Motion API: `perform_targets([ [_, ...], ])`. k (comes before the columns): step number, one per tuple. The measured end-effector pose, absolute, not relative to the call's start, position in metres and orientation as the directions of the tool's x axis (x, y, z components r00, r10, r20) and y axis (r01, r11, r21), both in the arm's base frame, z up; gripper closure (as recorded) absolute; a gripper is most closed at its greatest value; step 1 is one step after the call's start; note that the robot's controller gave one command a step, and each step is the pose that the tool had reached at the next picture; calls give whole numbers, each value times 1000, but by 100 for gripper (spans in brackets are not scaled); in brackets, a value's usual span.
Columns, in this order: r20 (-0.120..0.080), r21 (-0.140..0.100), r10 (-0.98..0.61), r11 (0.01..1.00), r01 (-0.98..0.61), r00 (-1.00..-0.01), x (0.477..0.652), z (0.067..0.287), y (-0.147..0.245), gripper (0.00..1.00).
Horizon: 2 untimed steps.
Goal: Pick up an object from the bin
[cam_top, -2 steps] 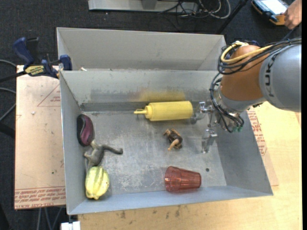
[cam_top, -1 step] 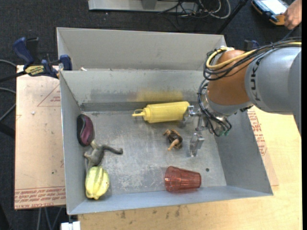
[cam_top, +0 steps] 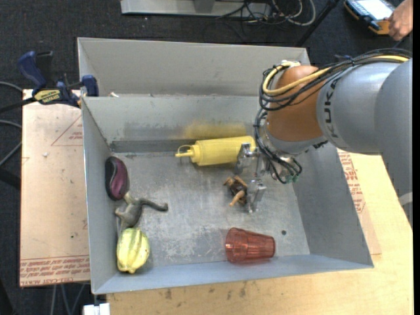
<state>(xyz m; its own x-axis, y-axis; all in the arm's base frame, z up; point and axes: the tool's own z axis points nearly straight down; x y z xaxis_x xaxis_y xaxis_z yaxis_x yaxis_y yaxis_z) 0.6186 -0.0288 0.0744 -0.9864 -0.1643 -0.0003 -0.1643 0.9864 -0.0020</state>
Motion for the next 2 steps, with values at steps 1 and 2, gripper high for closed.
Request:
perform_targets([
  [1,-5,1,-215,977,-215,-977,608,75,28,100],
  [2,-5,1,-215,977,-215,-977,608,75,28,100],
])
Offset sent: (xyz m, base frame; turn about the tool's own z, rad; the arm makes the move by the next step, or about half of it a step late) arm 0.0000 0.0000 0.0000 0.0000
